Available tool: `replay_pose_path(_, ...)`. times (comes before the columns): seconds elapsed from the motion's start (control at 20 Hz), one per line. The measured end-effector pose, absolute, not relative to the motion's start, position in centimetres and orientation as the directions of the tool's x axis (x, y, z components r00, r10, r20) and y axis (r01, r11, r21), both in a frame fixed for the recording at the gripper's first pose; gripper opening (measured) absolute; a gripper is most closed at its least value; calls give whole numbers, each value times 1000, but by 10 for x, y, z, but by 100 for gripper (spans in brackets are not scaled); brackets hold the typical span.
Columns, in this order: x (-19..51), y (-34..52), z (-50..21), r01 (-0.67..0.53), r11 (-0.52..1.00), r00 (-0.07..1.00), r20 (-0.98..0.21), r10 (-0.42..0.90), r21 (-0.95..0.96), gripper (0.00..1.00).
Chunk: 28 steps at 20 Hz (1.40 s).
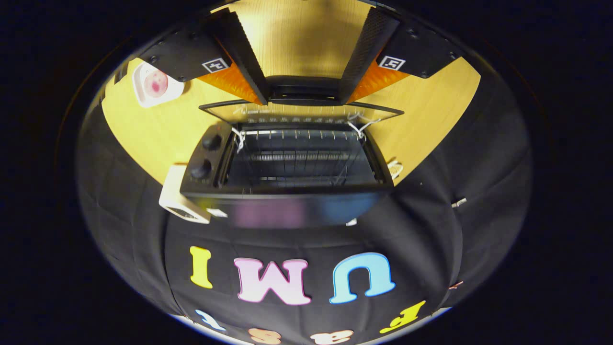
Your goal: Open the toaster oven, put the food inside, and close the toaster oven door.
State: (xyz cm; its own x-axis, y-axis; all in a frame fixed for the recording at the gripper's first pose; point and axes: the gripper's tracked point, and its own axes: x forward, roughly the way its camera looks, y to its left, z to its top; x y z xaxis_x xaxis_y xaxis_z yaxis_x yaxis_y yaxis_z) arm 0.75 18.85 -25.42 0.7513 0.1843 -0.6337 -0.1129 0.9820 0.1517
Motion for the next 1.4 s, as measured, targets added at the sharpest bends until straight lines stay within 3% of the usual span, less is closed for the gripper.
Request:
replay_pose_path(0.3,-13,157,-301,-33,988,631,-763,139,153,99)
replay_pose_path(0.8,-43,111,-274,-148,981,623,-759,191,125,99)
replay_pose_path(1.4,-18,-8,-238,-82,969,605,-760,235,234,99)
